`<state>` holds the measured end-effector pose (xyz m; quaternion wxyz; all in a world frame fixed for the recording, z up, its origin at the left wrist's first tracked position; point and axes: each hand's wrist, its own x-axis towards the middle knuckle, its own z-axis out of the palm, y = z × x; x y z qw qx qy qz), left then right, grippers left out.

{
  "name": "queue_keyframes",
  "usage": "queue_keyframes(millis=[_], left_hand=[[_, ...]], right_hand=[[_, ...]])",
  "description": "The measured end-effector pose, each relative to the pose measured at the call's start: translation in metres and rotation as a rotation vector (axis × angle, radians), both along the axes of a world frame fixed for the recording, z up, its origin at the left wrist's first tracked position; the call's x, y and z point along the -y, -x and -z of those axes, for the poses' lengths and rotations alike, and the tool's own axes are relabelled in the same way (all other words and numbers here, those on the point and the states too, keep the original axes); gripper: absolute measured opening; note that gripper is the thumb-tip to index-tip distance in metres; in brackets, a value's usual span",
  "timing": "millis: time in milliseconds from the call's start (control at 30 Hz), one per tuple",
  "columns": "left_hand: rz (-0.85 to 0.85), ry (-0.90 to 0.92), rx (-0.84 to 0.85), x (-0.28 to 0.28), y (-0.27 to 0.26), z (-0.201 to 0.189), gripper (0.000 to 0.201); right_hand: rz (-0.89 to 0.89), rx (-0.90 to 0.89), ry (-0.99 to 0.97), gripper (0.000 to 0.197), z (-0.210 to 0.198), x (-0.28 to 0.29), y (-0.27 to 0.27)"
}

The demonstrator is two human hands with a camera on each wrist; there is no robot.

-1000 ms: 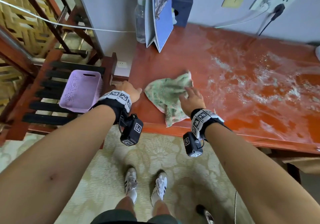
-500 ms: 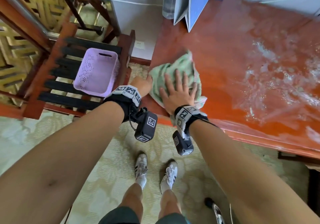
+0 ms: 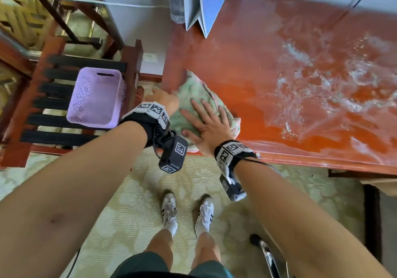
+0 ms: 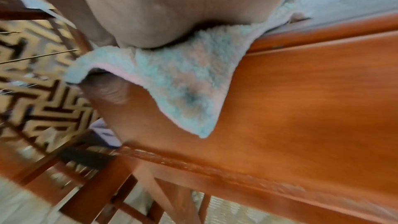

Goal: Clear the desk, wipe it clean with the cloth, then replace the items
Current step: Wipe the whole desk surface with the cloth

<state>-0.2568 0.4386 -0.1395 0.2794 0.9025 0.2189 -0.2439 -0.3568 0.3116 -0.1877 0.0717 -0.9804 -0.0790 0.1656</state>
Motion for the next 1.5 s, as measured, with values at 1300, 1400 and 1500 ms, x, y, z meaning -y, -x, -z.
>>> queue_keyframes(millis=[1300,1400,1500], left_hand=[[0.16,0.136,0.084,-0.02,-0.013,0.019,0.078],[-0.018,0.066,-0.138,-0.007,-0.003,0.018,0.118],[-0.042,0.028,-0.239,-0.003,-0.008,0.018,0.13]], right_hand=[[0.402,-0.22,-0.104,0.061,-0.012,0.02,-0.083],[0.42,-0.223,-0.103,0.063,-0.012,0.025,-0.088],[0.364,-0.224,-0.068,0.064,-0.012,0.025,-0.097]])
